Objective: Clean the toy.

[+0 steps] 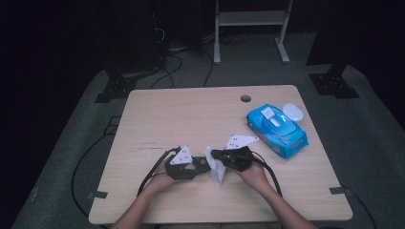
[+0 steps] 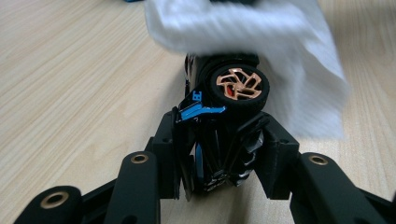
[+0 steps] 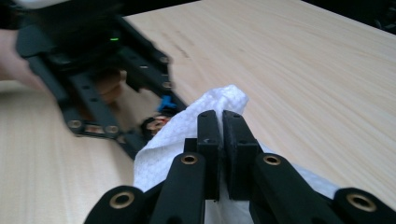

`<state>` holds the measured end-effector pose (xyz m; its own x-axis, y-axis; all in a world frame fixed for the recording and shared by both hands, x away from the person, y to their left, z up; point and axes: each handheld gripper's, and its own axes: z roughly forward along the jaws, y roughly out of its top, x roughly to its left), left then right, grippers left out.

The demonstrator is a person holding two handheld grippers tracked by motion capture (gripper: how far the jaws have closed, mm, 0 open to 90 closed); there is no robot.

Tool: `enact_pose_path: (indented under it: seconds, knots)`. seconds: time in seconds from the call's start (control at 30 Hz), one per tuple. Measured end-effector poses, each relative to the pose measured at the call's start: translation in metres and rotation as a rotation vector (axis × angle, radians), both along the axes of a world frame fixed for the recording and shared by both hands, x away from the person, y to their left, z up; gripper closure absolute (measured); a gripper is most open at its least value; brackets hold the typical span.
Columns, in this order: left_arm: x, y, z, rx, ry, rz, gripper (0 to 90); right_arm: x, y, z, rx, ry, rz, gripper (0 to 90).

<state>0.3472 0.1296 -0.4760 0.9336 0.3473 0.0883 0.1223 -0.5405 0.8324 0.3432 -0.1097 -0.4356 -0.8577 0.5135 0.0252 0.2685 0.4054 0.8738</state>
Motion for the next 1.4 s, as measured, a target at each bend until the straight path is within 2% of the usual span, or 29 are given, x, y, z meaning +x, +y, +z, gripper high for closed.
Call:
enact_pose_path:
  seconds: [0.07, 0.13, 0.3, 0.37, 0.43, 0.5, 0.57, 0.63, 0.7, 0.77, 0.87, 0.97, 1.1, 1.27, 1.4]
  knots:
    - [0.0, 0.0, 0.0, -0.001, -0.001, 0.001, 57.3, -0.002, 0.003, 0.001, -0.018, -0.02, 0.015, 85.3]
    - [0.0, 0.0, 0.0, -0.002, -0.002, 0.002, 57.3, -0.001, 0.0, 0.001, -0.019, -0.016, 0.007, 85.3]
    - [0.0, 0.001, 0.0, -0.002, -0.001, 0.001, 57.3, 0.003, -0.029, 0.004, -0.045, -0.026, -0.066, 85.4]
    - [0.0, 0.001, 0.0, -0.002, -0.002, 0.001, 57.3, 0.003, -0.038, 0.005, -0.072, -0.047, -0.099, 85.4]
    - [0.0, 0.001, 0.0, -0.004, -0.001, 0.0, 57.3, 0.004, -0.043, 0.003, -0.046, -0.027, -0.109, 85.4]
    - [0.0, 0.0, 0.0, -0.002, -0.003, 0.0, 57.2, 0.002, -0.039, 0.002, -0.029, -0.021, -0.106, 85.4]
    - [-0.001, 0.0, 0.0, 0.002, -0.01, 0.0, 57.1, 0.0, -0.029, 0.001, -0.011, -0.01, -0.078, 85.4]
    - [-0.001, 0.0, 0.0, 0.002, -0.012, 0.001, 57.1, -0.002, -0.02, 0.001, -0.012, -0.021, -0.039, 85.4]
    - [-0.001, 0.0, -0.001, -0.001, -0.009, 0.001, 57.2, -0.003, -0.016, 0.001, -0.042, -0.047, -0.026, 85.4]
    - [-0.001, 0.0, 0.0, 0.0, -0.01, -0.001, 57.1, -0.002, -0.022, 0.001, -0.039, -0.045, -0.035, 85.4]
    - [0.0, 0.001, -0.001, -0.002, -0.006, 0.0, 57.1, 0.002, -0.039, 0.002, -0.039, -0.037, -0.09, 85.4]
    - [-0.001, 0.0, -0.001, 0.0, -0.008, 0.0, 57.0, 0.006, -0.055, 0.001, -0.001, -0.008, -0.124, 85.4]
    - [-0.001, 0.0, -0.001, 0.006, -0.01, -0.001, 56.9, 0.004, -0.05, 0.001, -0.007, -0.016, -0.127, 85.4]
    - [-0.001, 0.0, -0.001, 0.006, -0.011, -0.002, 56.9, 0.001, -0.035, 0.0, -0.012, -0.031, -0.081, 85.4]
    - [-0.001, 0.001, 0.0, 0.003, -0.009, 0.0, 56.9, 0.005, -0.045, 0.0, -0.012, -0.03, -0.109, 85.5]
